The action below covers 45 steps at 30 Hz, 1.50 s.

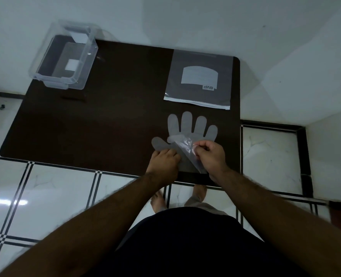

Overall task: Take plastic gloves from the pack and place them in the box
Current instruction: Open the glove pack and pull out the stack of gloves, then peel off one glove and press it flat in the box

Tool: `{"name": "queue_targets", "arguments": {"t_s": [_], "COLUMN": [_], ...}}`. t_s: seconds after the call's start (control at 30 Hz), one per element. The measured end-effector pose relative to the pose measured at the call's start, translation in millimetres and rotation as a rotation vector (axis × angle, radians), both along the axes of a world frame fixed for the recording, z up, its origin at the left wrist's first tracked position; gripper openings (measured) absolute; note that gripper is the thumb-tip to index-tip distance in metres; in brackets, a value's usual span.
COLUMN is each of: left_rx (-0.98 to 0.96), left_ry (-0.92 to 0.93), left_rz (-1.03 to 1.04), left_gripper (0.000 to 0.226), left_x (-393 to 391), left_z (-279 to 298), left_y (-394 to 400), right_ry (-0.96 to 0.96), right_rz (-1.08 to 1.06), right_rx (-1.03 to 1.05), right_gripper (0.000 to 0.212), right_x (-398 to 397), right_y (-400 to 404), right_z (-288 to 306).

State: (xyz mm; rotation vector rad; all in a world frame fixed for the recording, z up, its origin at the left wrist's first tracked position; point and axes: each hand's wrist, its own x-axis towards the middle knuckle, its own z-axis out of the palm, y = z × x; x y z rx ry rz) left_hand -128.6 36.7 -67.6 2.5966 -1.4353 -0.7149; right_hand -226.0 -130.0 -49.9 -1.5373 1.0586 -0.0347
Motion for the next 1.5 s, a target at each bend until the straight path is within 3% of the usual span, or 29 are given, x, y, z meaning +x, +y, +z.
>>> {"name": "queue_targets", "arguments": {"t_s": [0.13,0.33,0.63,0.87,1.07,1.13,1.23,1.3,1.33,1.4,1.5], "left_rx": [-0.006,0.002,-0.061,0.131,0.205,0.111,-0.240,-0.504,-0.636,-0.792,-0.764], "left_ry": [0.015,0.015,0.011,-0.034,0.019,0.113,0.228,0.265,0.370,0.616,0.818], "left_rz": [0.037,-0.024,-0.128,-0.284,-0.289,-0.148,0.240,0.435,0.501,0.438,0.114], "left_gripper": [0.026,0.035,0.027,0.035,0.036,0.023,0.013,0.023,0.039,0.072,0.095], "left_x": [9,23,31,38,47,56,82,100,110,131,161], "left_z": [12,16,18,20,28,37,60,87,103,141,194], "left_y": [-25,-48,-80,-101,-108,-110,-111,-113,-115,-118,-118], "right_ry": [-0.022,-0.083,-0.161,-0.223,-0.284,-0.293,-0.231,-0.198,-0.194,-0.193,-0.182], "right_rz": [-0.070,-0.219,-0.260,-0.248,-0.156,-0.092,0.088,0.251,0.327,0.461,0.665], "right_rx": [-0.016,-0.004,-0.094,-0.195,-0.269,-0.274,-0.296,-0.365,-0.407,-0.497,-0.648], "right_gripper": [0.014,0.013,0.012,0.008,0.007,0.006,0.008,0.011,0.011,0.012,0.013], "right_x": [5,13,32,43,54,60,72,80,84,93,111], "right_y": [-14,-36,-66,-86,-95,-100,-112,-117,-118,-118,-113], "right_z": [9,26,58,81,118,132,157,178,190,217,264]}}
